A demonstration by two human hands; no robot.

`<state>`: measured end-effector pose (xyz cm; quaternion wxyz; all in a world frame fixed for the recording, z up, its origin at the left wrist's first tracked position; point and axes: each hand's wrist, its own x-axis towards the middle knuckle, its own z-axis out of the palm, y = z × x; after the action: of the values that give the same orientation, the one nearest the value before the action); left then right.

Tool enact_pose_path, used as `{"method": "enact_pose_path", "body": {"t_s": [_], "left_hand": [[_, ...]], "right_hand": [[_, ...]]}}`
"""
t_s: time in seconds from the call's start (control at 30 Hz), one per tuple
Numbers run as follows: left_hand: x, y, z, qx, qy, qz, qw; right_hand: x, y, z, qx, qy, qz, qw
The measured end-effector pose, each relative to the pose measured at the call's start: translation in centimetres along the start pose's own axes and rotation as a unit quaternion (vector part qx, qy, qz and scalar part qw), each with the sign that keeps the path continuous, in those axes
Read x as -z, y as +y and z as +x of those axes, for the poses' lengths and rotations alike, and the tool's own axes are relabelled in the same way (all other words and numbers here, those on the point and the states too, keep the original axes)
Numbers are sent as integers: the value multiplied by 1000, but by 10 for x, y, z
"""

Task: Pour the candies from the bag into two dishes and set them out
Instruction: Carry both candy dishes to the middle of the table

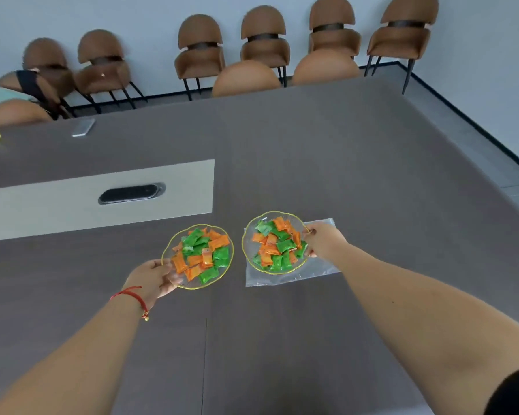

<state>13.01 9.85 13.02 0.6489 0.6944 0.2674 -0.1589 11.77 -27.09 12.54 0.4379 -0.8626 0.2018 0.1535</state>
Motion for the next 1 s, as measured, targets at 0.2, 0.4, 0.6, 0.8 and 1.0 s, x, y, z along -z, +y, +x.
{"method": "enact_pose_path", "body": {"t_s": [0.2, 0.4, 0.6, 0.8, 1.0], "left_hand": [[43, 52, 26, -23, 4, -77, 997], [71, 92, 60, -27, 7, -113, 993], [84, 121, 118, -27, 6, -140, 990], [76, 147, 190, -24, 33, -162, 986], [59, 153, 274, -24, 53, -193, 979]], "right_hand": [[-9, -73, 18, 22, 30, 38, 999], [-26, -130, 58, 18, 38, 98, 994], [-41, -170, 106, 6, 36, 144, 989], [-62, -200, 172, -13, 52, 142, 988], [-87, -216, 247, -52, 76, 164, 982]]}}
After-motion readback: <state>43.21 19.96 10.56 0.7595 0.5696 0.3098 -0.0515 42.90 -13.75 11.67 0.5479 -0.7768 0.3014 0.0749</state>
